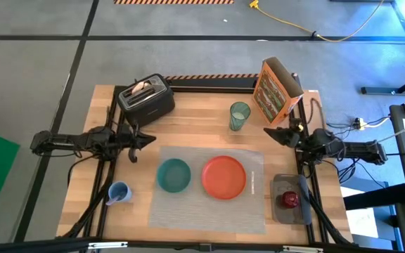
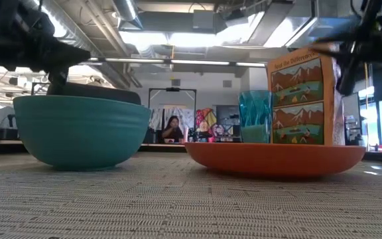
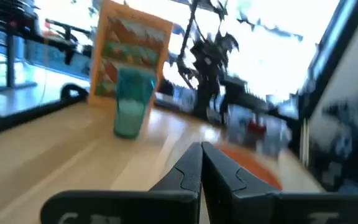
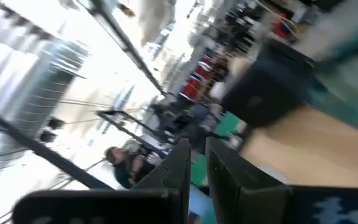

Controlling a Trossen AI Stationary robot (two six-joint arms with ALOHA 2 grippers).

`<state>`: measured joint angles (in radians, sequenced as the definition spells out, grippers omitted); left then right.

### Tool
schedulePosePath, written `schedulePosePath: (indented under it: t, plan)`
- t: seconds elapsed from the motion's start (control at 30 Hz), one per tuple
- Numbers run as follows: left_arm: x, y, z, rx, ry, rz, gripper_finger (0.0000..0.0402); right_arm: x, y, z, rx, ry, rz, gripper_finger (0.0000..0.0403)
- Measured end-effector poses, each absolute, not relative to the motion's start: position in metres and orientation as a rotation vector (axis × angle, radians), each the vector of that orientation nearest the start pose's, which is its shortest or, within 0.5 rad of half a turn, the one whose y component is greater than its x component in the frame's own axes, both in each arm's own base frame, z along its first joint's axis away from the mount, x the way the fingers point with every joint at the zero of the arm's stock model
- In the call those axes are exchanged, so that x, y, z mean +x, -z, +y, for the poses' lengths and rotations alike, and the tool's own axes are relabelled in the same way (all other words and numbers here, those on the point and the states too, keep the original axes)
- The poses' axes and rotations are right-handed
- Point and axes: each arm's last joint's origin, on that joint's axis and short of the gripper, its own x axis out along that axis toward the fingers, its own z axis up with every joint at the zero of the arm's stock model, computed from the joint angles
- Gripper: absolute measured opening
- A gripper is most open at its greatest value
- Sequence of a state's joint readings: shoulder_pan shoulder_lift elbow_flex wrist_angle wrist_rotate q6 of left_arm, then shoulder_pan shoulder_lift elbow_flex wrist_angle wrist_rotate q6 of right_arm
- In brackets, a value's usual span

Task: Arrange a breakfast setting
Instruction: Pour the cereals into the green bowl

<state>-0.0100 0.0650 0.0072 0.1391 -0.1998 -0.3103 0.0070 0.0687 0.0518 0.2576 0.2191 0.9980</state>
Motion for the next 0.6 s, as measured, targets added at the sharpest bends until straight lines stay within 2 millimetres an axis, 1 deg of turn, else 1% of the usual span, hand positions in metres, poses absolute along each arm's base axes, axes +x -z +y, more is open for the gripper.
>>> schedulePosePath:
  t: [0.1, 0.2, 0.3, 0.43, 0.5, 0.6]
  plan:
    - [0.1, -0.18, 0.005, -0.353, -0.172, -0.174, 0.0001, 0.095, -0.228, -0.004, 0.926, 0.098, -0.353, 0.0042]
    - [0.098, -0.193, 0.003, -0.356, -0.091, -0.247, 0.0001, 0.101, -0.265, -0.001, 0.776, 0.142, -0.36, 0.0042]
    - [0.094, -0.212, 0.002, -0.355, -0.047, -0.287, 0.0001, 0.111, -0.302, 0.002, 0.62, 0.186, -0.33, 0.0042]
    - [0.093, -0.242, 0.004, -0.353, -0.092, -0.328, 0.0001, 0.127, -0.351, 0.004, 0.474, 0.21, -0.302, 0.0042]
    - [0.096, -0.258, 0.005, -0.36, -0.138, -0.333, 0.0001, 0.132, -0.373, 0.005, 0.435, 0.226, -0.296, 0.0042]
    - [0.107, -0.278, 0.006, -0.361, -0.188, -0.301, 0.0001, 0.139, -0.397, 0.004, 0.347, 0.29, -0.241, 0.0042]
